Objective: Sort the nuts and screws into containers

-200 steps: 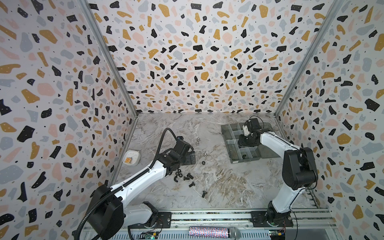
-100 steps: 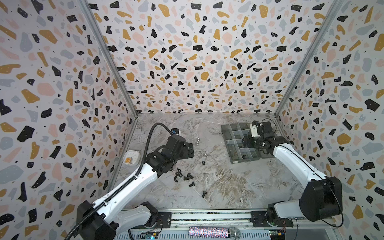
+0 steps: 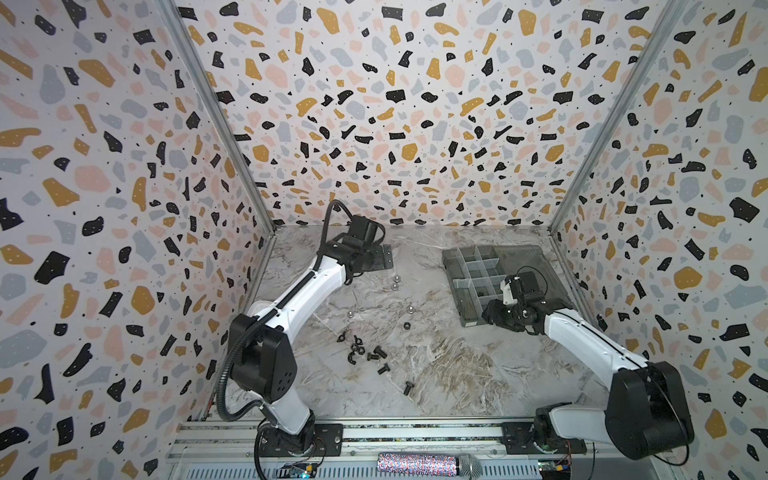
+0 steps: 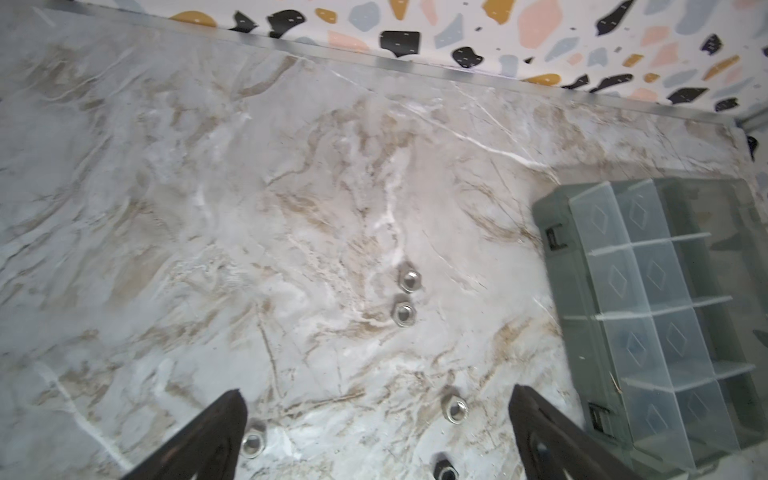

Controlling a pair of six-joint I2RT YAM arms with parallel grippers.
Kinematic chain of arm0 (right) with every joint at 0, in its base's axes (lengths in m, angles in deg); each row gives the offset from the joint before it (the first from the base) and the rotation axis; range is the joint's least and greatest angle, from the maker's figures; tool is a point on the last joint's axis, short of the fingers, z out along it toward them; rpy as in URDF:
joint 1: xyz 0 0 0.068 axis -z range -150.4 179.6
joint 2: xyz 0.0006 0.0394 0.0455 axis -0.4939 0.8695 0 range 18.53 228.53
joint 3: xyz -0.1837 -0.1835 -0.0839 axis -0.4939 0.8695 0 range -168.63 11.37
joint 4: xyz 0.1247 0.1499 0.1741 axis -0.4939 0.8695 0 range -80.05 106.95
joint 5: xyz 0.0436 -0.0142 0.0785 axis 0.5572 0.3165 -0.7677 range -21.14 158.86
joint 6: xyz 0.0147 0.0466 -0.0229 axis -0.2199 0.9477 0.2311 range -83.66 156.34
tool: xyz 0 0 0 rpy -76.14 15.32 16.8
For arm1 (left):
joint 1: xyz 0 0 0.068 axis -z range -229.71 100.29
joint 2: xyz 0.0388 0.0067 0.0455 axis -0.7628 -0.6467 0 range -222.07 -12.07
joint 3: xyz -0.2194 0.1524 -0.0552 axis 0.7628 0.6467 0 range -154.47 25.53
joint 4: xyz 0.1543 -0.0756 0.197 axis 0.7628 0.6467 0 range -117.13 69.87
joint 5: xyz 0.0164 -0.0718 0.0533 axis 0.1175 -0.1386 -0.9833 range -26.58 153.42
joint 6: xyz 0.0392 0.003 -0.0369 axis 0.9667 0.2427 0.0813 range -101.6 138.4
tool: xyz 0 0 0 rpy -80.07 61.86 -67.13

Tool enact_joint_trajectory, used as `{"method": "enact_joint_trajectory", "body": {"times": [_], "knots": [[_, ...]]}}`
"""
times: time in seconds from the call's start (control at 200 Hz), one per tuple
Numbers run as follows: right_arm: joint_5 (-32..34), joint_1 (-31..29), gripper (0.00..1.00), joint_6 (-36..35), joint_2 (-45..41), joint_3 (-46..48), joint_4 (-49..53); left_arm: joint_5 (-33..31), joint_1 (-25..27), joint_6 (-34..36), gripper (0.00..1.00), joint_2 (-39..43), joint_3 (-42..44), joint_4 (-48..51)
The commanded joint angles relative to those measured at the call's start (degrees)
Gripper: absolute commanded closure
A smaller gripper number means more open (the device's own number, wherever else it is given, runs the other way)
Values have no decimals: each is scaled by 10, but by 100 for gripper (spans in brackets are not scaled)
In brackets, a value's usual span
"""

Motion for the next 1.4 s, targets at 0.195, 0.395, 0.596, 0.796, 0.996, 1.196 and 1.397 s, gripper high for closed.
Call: {"method": "enact_joint_trajectory", "body": {"times": [0.195,0.395,0.596,0.796,0.996,1.196,1.397], "knots": [[37,20,44,-8,48,-90,52,53,-51,-16,0,8,36,28],[37,44,48,-44,125,-129,42,44,-56,-19,0,-2,30,19],[15,69,48,-61,152,-114,33,45,-56,-25,0,-9,19,14],[-30,57,54,-58,159,-65,24,47,-57,-22,0,-27,8,20],[-34,17,55,-39,133,-34,42,51,-56,-10,0,-37,21,21],[-30,-17,56,-13,88,-9,81,58,-57,6,0,-39,25,24],[-22,-46,56,5,29,43,125,64,-57,23,0,-40,41,27]]}}
